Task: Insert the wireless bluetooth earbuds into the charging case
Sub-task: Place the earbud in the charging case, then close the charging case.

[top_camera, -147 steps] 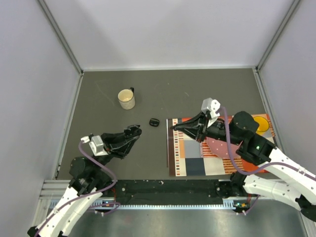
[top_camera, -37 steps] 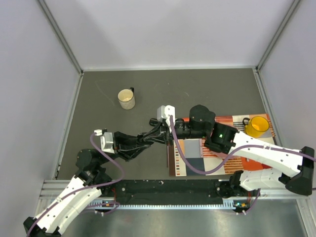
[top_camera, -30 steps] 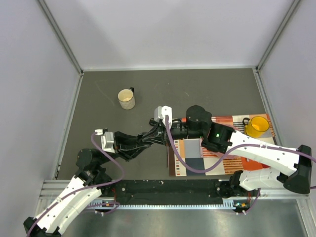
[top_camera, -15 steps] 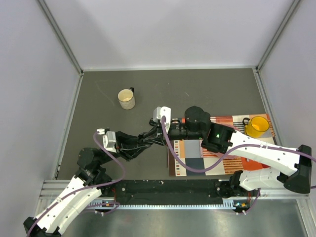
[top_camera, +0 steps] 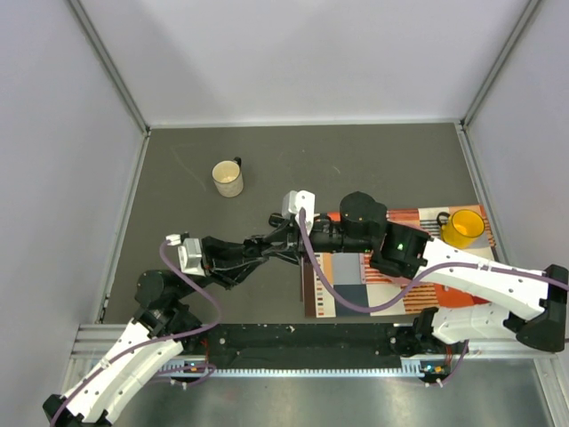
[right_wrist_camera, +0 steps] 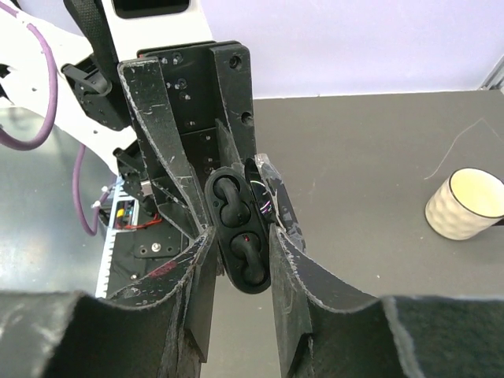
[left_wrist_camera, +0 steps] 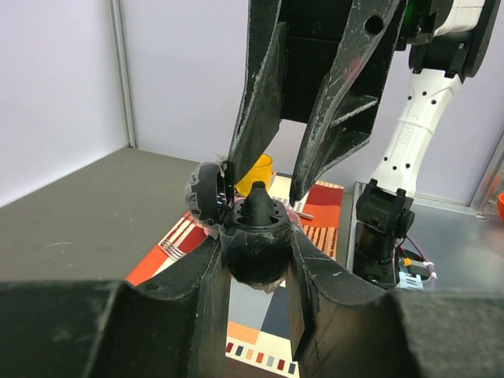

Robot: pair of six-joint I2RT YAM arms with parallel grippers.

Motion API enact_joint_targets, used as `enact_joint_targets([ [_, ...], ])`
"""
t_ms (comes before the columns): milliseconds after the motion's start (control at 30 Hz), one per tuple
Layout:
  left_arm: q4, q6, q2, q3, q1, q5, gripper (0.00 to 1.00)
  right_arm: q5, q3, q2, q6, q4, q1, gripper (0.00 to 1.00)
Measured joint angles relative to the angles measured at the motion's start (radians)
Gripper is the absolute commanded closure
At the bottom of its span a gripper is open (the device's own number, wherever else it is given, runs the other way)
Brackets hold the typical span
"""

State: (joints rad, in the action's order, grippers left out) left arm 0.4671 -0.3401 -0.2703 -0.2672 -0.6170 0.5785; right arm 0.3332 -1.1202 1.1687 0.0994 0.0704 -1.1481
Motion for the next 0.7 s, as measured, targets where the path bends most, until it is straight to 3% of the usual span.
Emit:
enact_joint_targets([
  [200, 0.003, 0.001, 0.0, 0.0, 0.0, 0.004, 1.0, -0.036, 0.022, -0.045, -0.025, -0.057, 0.0, 0.65],
  [467, 0.003, 0.002, 0.0, 0.0, 0.0, 0.005, 1.0, -0.243, 0.053, -0.096, -0.145, -0.126, 0.0, 0.62],
  [700, 0.003, 0.002, 0.0, 0.0, 0.0, 0.006, 1.0, -0.413, -0.036, 0.002, -0.27, -0.029, 0.0, 0.6],
])
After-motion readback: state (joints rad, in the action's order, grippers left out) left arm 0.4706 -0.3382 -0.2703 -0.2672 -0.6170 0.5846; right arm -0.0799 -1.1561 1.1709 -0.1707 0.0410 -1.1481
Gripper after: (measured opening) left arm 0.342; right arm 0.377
